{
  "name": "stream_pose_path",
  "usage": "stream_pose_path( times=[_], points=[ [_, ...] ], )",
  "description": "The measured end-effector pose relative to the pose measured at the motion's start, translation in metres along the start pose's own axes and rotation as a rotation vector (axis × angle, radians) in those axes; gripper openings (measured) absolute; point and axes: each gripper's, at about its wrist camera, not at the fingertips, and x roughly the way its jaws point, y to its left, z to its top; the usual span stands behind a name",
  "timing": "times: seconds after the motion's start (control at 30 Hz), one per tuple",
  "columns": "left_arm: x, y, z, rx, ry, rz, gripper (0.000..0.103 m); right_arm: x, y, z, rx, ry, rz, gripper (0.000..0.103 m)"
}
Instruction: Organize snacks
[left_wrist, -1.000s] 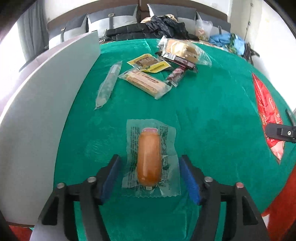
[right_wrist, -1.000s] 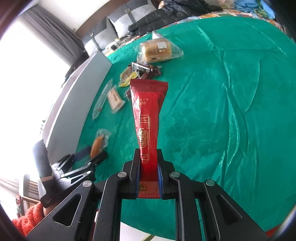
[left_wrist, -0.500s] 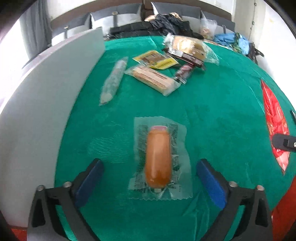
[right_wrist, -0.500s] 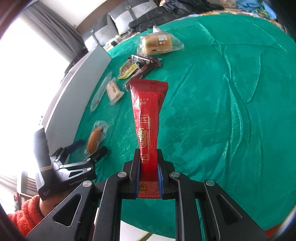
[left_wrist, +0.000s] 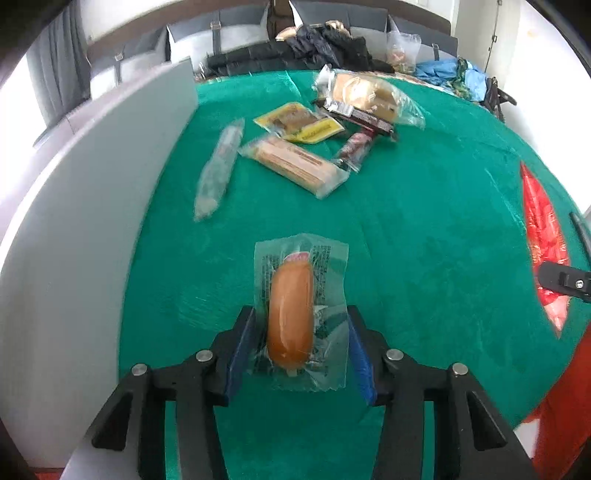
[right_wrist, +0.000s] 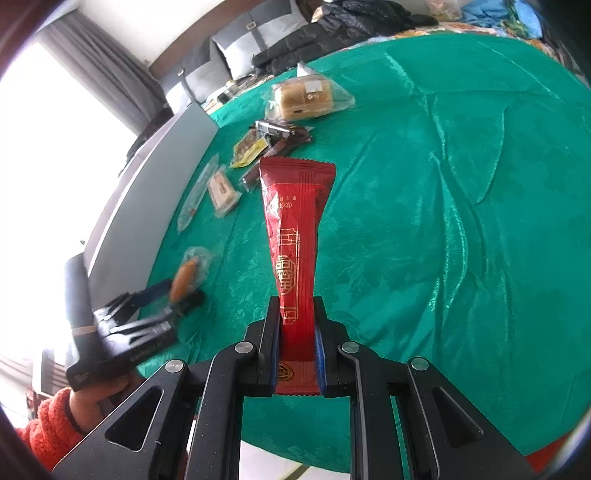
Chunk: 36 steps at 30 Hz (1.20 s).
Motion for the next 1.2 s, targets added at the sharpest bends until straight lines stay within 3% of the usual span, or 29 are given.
stream_pose_path(
  times=[0.03,0.1,0.2,0.37,0.57,0.93,1.2],
  points=[
    [-0.003,0.001,0.0,-0.005,-0.009,-0.012,0.04,-0.001,-0.001,0.0,0.004,-0.004,0.0,0.016],
    [-0.012,0.003,0.0,-0.026,-0.044,-0.044,0.025,-0.003,-0.002,0.001,0.01,-0.009,0.003,0.016],
    [-0.018,0.008,0.001,-0.083,-0.043,-0.114,0.024,-0.006,-0.002,0.001,0.004,-0.015,0.007,0.016],
    [-0.023,0.01,0.001,-0.111,-0.058,-0.132,0.024,-0.004,-0.003,-0.002,0.012,-0.009,0.01,0.016],
    [-0.049,0.02,0.012,-0.193,-0.134,-0.195,0.024,-0.005,-0.004,-0.001,0.018,-0.014,0.011,0.016],
    [-0.081,0.029,0.023,-0.237,-0.194,-0.231,0.024,0.005,0.001,-0.003,0.003,0.013,0.016,0.016],
    [-0.14,0.082,0.04,-0.347,-0.317,-0.252,0.024,0.005,0.039,0.022,-0.06,0.011,0.058,0.016]
  ],
)
